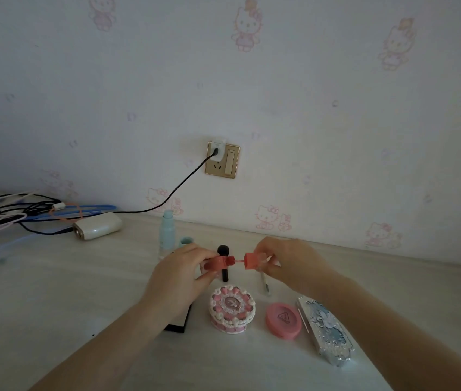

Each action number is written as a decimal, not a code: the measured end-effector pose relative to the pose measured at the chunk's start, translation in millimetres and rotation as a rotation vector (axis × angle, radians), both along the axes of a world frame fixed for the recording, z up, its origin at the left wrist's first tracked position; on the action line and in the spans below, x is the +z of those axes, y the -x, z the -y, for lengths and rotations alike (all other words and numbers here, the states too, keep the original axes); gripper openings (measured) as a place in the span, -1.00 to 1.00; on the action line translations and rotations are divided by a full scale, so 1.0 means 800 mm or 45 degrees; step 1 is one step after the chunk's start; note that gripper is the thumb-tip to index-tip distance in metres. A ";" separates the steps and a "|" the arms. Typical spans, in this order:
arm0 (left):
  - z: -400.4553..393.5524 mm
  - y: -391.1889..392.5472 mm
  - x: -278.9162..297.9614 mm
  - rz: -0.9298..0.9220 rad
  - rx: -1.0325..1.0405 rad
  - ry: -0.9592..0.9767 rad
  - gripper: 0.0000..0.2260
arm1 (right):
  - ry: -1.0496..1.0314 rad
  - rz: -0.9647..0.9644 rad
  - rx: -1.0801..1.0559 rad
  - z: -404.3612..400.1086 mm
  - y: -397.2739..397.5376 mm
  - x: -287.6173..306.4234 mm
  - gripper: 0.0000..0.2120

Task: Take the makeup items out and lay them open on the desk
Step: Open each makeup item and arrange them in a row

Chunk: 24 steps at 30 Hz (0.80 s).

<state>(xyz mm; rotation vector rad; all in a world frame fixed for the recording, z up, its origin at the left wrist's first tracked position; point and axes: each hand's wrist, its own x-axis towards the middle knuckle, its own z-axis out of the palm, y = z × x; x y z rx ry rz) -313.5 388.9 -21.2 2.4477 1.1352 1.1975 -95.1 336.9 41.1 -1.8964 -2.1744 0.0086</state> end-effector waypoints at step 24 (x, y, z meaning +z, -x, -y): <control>-0.069 -0.001 -0.021 0.098 0.161 0.616 -0.85 | 0.163 -0.833 -0.235 -0.119 0.035 -0.087 -0.69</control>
